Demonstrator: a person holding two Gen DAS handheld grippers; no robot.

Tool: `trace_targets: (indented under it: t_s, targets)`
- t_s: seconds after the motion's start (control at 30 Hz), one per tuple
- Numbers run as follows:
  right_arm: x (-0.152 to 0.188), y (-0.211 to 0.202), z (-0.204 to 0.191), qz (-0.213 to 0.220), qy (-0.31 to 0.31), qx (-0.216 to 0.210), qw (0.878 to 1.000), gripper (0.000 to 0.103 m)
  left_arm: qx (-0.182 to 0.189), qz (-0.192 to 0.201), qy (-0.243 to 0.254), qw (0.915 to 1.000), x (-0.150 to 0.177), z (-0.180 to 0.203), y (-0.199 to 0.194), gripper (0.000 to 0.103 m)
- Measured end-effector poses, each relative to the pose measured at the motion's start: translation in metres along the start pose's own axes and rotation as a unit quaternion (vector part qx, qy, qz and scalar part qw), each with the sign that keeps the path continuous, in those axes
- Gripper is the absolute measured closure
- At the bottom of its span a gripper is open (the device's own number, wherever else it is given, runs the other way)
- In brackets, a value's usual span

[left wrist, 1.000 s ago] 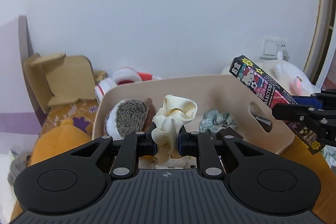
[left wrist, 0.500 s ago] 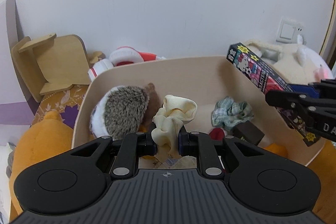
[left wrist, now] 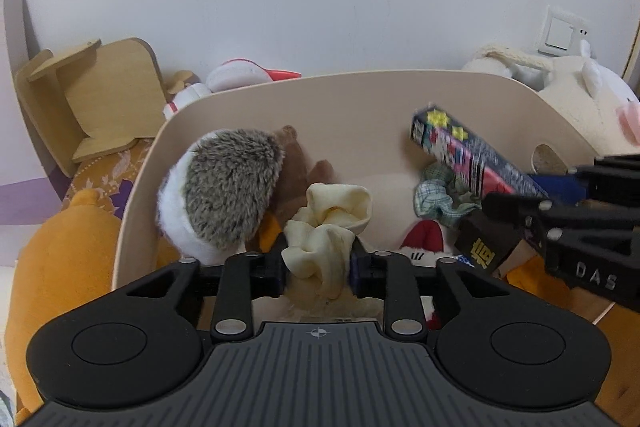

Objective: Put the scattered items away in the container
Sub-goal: 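Open left tool to drop the scrunchie while right tool drops the candy box into container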

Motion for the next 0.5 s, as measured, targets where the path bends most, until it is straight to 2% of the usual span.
trace_targets:
  t_s: [0.03,0.07,0.13,0.17,0.2,0.5]
  targets:
    - [0.002,0.001,0.0,-0.005,-0.001,-0.001,1.0,0.079,0.004,0.0,0.001,1.0,0.0,0.001,-0.001,0.065]
    - [0.004,0.001,-0.001,-0.006,-0.003,0.0,1.0,0.069,0.009,-0.002,0.001,1.0,0.0,0.002,-0.001,0.057]
    - [0.008,-0.004,-0.001,0.002,-0.009,0.007,1.0,0.062,0.009,0.0,-0.001,1.0,0.001,0.003,-0.004,0.045]
    - [0.008,-0.007,-0.001,0.007,-0.006,0.01,1.0,0.049,0.006,0.003,-0.002,1.0,0.002,0.003,-0.007,0.038]
    - [0.008,-0.011,-0.001,0.016,-0.002,0.012,1.0,0.039,0.004,0.006,-0.003,1.0,0.001,0.003,-0.009,0.036]
    - [0.01,-0.032,0.001,0.037,0.009,0.012,0.999,0.025,0.016,0.01,-0.007,0.9998,0.002,0.006,-0.024,0.025]
Point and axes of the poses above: each gripper's, at about its wrist camera, not at the fingertips, and y roughly the way its jaws point, z to its right, x to its underside, the point moved 6 cm from there along y, roughly the way its jaws point, and after that the axes turned 8 degrees about -z, right-handed, at the moved point
